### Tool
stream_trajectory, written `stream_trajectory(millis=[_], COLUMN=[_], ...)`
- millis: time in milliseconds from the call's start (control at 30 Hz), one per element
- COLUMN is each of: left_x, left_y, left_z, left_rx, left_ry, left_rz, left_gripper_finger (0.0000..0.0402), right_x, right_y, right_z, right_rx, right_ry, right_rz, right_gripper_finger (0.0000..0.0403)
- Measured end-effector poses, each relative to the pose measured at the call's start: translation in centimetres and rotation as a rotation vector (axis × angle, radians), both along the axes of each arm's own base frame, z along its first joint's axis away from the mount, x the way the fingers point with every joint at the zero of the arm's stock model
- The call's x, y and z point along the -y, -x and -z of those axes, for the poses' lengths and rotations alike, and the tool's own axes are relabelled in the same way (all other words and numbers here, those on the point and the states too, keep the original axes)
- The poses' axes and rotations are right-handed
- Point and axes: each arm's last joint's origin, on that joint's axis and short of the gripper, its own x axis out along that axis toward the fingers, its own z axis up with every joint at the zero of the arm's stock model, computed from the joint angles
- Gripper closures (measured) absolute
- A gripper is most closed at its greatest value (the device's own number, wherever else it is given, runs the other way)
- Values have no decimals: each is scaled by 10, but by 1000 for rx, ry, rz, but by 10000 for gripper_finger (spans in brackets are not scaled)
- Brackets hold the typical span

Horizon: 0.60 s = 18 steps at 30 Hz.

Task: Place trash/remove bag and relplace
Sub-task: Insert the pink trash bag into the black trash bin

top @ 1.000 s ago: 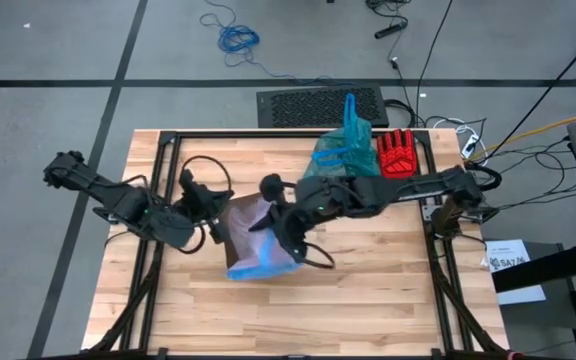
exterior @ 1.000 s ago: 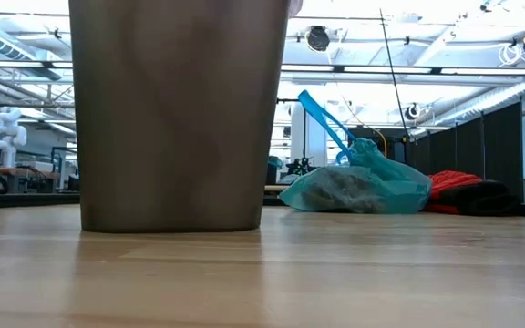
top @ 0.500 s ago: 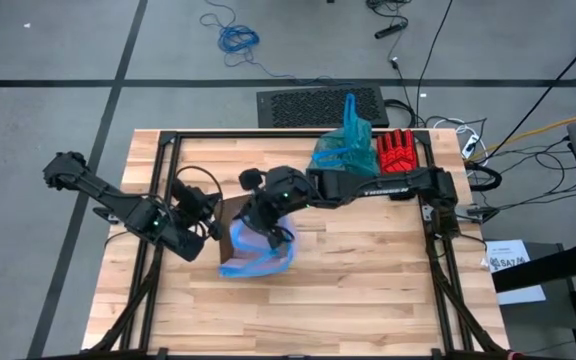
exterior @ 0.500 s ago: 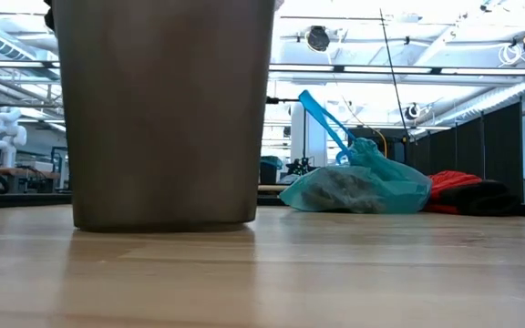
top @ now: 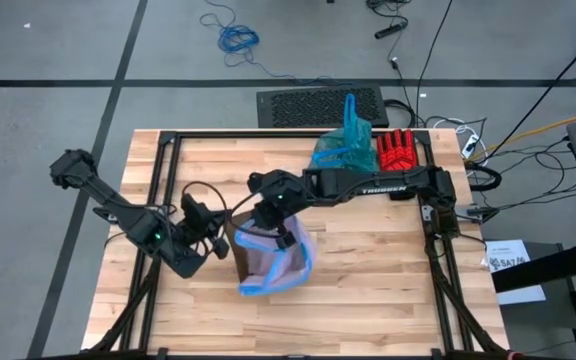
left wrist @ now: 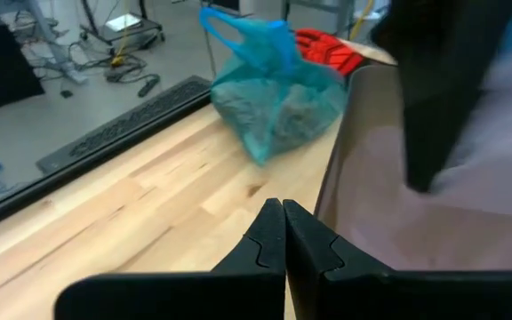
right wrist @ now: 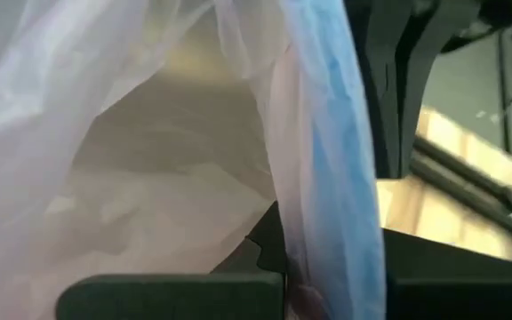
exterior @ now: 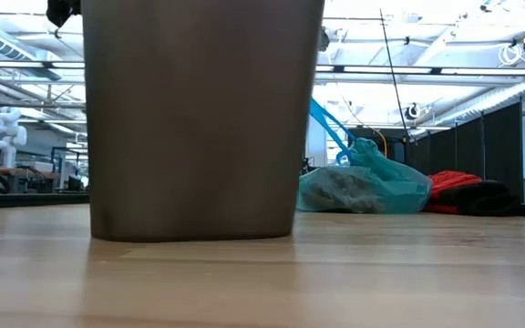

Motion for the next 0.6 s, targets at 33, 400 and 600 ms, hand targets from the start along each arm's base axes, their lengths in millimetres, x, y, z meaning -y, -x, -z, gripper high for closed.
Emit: stream_trajectory(millis=[33,400,600], left_x=[2,12,18], left_y=[-1,2,-1], left_z=[0,-11,-18], left_rx=[8,46,53], left_ry=[-1,-66,-111], left_rz=[7,37,89], left_gripper_finger=[401,401,401], right_x=[0,22,20], right_y=[1,-6,-11], right_z=[1,25,44], right_rx=[-15,-120,-186], right_ry=[-7,-2,36], right_rz=[5,145,171], right_gripper_finger=[403,403,403])
